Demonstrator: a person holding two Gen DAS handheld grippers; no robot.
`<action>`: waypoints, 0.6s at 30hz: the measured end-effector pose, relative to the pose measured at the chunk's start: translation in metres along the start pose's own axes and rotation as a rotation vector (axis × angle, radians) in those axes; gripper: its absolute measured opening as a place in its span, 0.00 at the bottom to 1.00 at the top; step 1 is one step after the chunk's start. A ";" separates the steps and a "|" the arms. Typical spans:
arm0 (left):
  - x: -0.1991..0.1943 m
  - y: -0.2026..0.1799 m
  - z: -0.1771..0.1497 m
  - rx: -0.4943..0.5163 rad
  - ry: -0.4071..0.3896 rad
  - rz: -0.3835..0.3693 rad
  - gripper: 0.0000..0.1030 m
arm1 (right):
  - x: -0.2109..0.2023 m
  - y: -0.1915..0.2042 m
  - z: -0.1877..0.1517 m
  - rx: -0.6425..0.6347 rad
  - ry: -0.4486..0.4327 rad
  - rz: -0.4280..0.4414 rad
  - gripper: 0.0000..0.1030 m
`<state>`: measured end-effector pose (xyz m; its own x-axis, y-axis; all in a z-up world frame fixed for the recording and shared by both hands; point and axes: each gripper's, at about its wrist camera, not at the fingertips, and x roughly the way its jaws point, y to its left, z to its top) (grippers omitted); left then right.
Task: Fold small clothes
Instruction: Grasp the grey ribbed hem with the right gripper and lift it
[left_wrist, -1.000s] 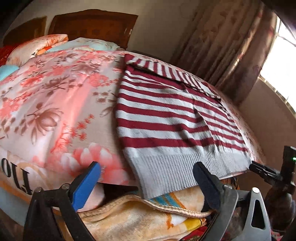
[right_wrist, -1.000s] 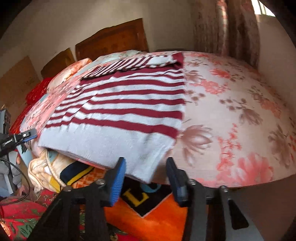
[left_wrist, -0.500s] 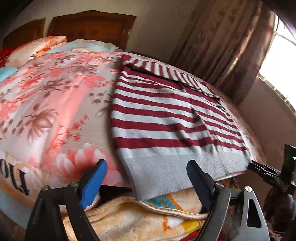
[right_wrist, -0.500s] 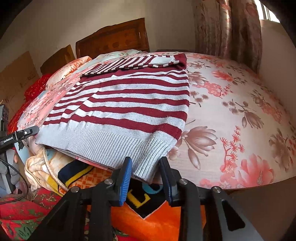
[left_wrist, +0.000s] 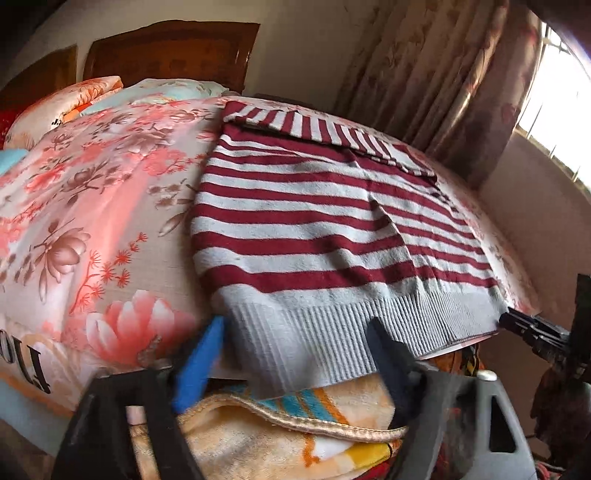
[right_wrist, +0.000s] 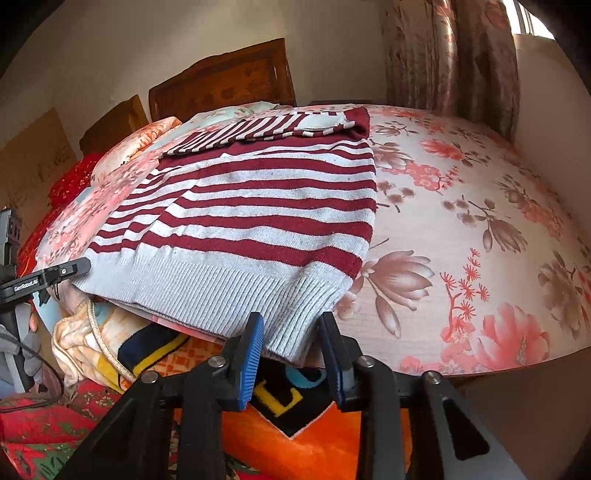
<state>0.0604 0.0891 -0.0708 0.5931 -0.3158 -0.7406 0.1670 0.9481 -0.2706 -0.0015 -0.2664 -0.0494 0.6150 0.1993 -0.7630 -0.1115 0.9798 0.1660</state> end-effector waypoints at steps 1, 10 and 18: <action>0.001 -0.004 -0.001 0.017 0.003 0.023 1.00 | 0.000 0.001 0.000 0.000 -0.002 -0.006 0.31; 0.002 -0.004 -0.001 0.031 0.005 0.036 1.00 | 0.004 0.006 0.002 -0.011 -0.010 -0.043 0.31; 0.000 -0.003 -0.001 0.035 -0.007 0.066 1.00 | 0.009 0.015 0.006 -0.051 -0.006 -0.056 0.13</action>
<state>0.0593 0.0860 -0.0710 0.6092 -0.2525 -0.7517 0.1547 0.9676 -0.1997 0.0076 -0.2500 -0.0502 0.6257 0.1443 -0.7666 -0.1161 0.9890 0.0914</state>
